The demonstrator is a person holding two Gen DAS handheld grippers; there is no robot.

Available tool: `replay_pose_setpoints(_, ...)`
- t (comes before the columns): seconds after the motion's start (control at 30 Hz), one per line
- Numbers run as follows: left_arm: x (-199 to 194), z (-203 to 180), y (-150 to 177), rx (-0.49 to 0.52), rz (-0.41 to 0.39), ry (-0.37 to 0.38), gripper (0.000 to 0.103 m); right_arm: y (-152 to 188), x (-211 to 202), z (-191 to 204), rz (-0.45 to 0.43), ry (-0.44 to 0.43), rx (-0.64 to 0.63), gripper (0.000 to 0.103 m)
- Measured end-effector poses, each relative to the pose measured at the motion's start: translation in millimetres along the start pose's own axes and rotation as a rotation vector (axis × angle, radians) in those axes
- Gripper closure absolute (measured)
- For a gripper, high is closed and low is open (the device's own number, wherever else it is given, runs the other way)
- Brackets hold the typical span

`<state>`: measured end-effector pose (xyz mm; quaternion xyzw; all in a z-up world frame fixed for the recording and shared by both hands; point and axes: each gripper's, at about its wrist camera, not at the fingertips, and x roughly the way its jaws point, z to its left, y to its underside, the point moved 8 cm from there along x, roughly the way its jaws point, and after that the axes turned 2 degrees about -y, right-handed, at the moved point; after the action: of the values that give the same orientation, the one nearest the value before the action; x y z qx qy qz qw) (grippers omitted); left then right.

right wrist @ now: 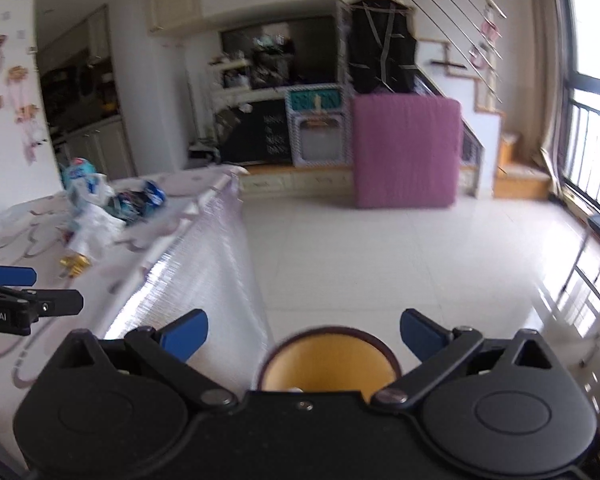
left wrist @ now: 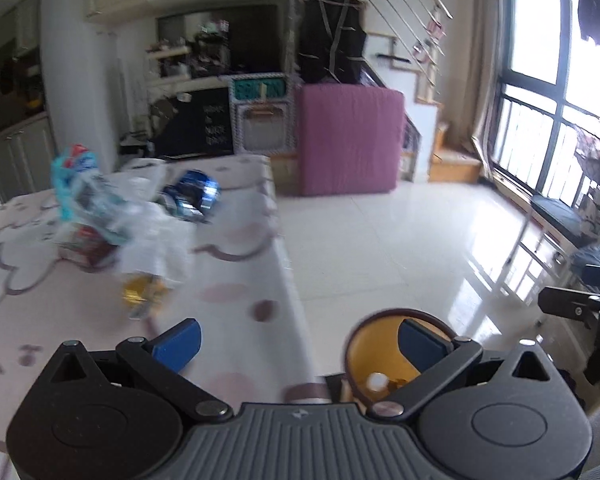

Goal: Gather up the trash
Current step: 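Move both tools back toward the remaining bag and cans on the table, then grasp the gold crumpled cup with the left tool while the right tool grasps white tissue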

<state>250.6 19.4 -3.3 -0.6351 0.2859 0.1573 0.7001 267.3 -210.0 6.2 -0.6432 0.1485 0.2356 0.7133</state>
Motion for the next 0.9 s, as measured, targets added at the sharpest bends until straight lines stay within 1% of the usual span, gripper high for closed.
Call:
replay_pose_setpoints(0.17,-11.5,49.0,0.0,-0.044,-0.036,-0.043,0.000,-11.3,8.2,43.0,-0.035,-0.065,-0.030,0.000)
replay_pose_setpoints(0.3,-11.2,84.6,4.4,-0.073,-0.056,-0.081,0.000,-15.1,20.0,77.4,-0.048,-0.120,-0.044,0.000)
replay_pose_setpoints(0.37,-8.3,97.6,4.9,-0.105,-0.061,-0.083,0.000,-17.1,26.5,93.5,-0.052,-0.135,-0.052,0.000)
replay_pose_setpoints(0.4,-5.8,103.0,3.3,-0.127,-0.072,-0.070,0.000,-18.7,29.9,100.4,-0.059,-0.135,-0.051,0.000)
replay_pose_setpoints(0.47,0.2,110.8,-1.7,-0.151,-0.087,-0.048,0.000,-22.7,38.8,114.1,-0.066,-0.150,-0.041,0.000)
replay_pose_setpoints(0.53,9.5,116.2,-6.5,-0.163,-0.088,-0.069,0.002,-27.3,47.6,125.7,-0.060,-0.170,-0.029,0.000)
replay_pose_setpoints(0.57,15.3,117.2,-9.1,-0.165,-0.084,-0.081,0.005,-31.5,52.2,131.2,-0.060,-0.177,-0.024,0.000)
replay_pose_setpoints(0.67,35.6,117.2,-13.7,-0.163,-0.054,-0.070,0.013,-45.6,65.3,144.3,-0.069,-0.192,-0.005,0.000)
replay_pose_setpoints(0.73,49.6,119.5,-12.8,-0.153,-0.030,-0.073,0.015,-55.8,75.7,151.7,-0.068,-0.216,0.024,0.000)
replay_pose_setpoints(0.83,69.1,129.4,-9.9,-0.203,-0.009,-0.093,0.019,-67.1,93.8,160.0,-0.049,-0.260,0.065,0.000)
replay_pose_setpoints(0.9,78.8,133.3,-6.6,-0.225,-0.011,-0.093,0.021,-71.0,109.2,167.3,-0.029,-0.260,0.063,0.000)
